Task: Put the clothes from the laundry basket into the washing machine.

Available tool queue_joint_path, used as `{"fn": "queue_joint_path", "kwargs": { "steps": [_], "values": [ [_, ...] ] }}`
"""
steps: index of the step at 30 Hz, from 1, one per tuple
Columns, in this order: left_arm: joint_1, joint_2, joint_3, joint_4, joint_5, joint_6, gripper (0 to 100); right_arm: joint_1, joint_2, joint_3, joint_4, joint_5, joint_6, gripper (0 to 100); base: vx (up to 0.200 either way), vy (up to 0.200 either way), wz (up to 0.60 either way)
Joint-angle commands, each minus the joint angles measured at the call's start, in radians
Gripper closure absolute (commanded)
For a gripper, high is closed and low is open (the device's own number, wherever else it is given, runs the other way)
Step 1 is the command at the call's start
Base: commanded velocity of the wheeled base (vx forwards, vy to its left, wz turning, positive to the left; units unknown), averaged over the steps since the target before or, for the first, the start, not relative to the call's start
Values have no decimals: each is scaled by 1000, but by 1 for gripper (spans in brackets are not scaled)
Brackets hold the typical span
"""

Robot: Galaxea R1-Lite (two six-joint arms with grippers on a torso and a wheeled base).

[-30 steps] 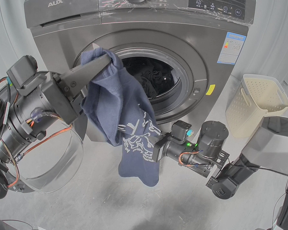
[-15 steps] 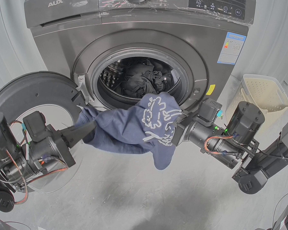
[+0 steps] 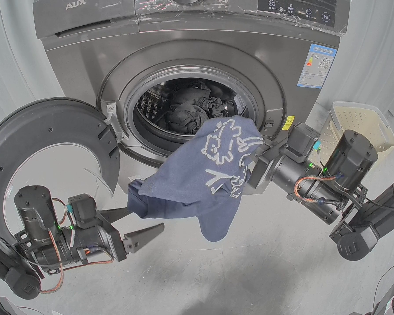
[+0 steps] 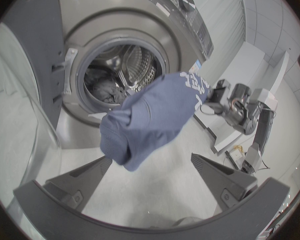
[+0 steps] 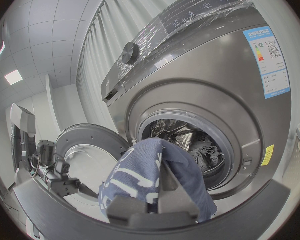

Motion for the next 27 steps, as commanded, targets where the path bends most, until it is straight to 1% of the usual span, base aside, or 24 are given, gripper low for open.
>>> {"fn": "queue_joint_path", "kwargs": {
  "steps": [1,3,5,6,8,11,12,13,14,15,17,18,20,21,22,23,27],
  "values": [
    [-39,38,71,0,-1,21,0,-18,-8,-17,-2,-1,0,100,0,0,0],
    [-68,58,118,-1,-1,67,0,-17,-8,-24,0,-1,0,100,0,0,0],
    [-86,75,135,-1,-1,91,0,-14,-6,-24,0,-3,0,100,0,0,0],
    [-96,80,137,-3,-1,99,0,-12,-6,-24,1,-1,0,100,0,0,0],
    [-108,87,117,-9,9,99,0,-6,-5,-13,0,-3,1,100,0,0,0],
    [-108,92,14,-36,19,91,0,5,-5,15,0,-3,0,100,0,0,0],
    [-102,94,-40,-39,34,91,0,12,-5,22,0,-3,0,100,0,0,0],
    [-100,94,-52,-39,39,90,0,14,-5,24,0,-3,0,100,0,0,0],
    [-100,94,-115,-38,62,85,0,20,-5,27,0,-3,0,100,0,0,0],
    [-99,97,-152,-35,69,85,0,22,-5,29,0,-3,0,100,0,0,0],
    [-99,100,-181,-33,69,80,0,22,-5,29,0,-3,0,100,0,0,0],
    [-108,107,-219,-33,60,74,0,22,-3,29,0,-3,0,100,0,0,0],
    [-117,135,-232,-41,54,76,0,23,-2,29,0,-3,0,100,0,0,0],
    [-129,161,-233,-44,51,79,0,23,-2,26,0,-3,0,100,0,0,0],
    [-140,196,-233,-53,43,88,0,28,0,22,1,-3,0,100,0,0,0],
    [-143,207,-232,-61,40,90,0,29,0,21,1,-3,0,100,0,0,0],
    [-185,293,-224,-142,3,91,0,39,2,18,1,-3,0,100,0,0,0]
  ]
}}
